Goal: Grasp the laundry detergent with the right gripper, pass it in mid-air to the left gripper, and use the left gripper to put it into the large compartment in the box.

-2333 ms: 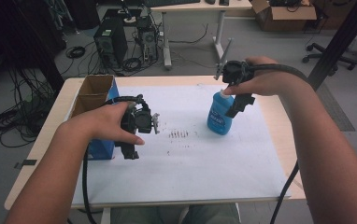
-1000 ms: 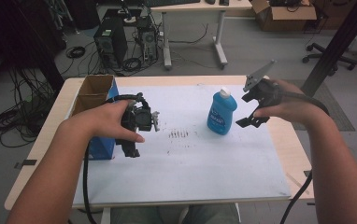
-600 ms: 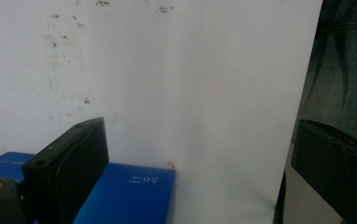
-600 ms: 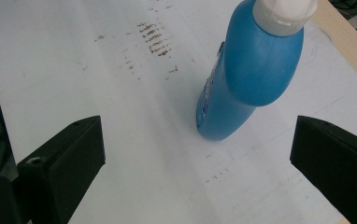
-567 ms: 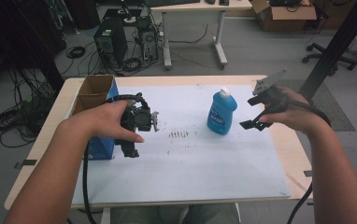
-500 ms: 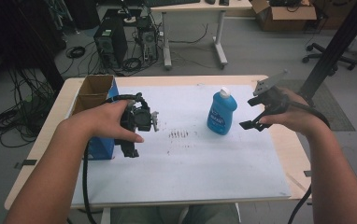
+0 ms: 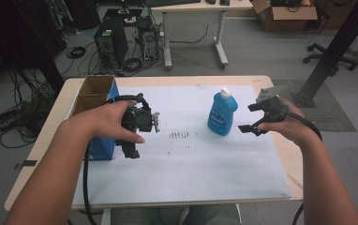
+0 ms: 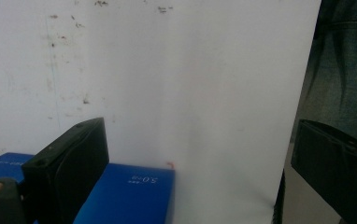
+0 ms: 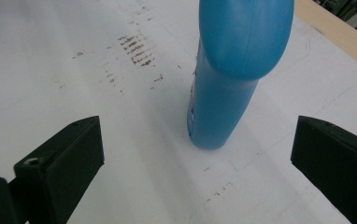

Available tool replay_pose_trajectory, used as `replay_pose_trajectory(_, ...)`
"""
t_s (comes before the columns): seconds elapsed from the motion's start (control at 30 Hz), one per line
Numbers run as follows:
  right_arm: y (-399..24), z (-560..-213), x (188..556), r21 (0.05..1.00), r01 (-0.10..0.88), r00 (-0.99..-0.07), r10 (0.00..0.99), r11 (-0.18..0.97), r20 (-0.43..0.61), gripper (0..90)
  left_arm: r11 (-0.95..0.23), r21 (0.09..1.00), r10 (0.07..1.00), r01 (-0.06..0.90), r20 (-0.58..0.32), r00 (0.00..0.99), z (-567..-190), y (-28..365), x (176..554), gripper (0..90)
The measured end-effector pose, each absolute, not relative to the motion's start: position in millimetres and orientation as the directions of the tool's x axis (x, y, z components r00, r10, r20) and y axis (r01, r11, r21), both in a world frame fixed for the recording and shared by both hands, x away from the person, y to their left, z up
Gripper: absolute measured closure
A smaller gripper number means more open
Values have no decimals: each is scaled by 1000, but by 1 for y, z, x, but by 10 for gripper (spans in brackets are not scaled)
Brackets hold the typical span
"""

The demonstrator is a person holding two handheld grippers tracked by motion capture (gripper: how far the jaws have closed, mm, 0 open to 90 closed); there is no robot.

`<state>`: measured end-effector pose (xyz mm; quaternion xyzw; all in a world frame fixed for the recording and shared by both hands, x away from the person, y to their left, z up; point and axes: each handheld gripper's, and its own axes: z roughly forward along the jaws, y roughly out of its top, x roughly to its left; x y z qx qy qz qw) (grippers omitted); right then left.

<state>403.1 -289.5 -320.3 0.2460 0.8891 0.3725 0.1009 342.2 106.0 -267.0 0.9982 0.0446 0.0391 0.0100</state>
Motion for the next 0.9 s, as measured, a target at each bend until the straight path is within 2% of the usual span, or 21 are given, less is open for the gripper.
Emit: replay_pose_trajectory(0.9, -291, -372, 412, 798, 367, -817, 576, 477, 31, 19, -997, 20, 74, 73, 72, 995, -269, 102, 341, 45)
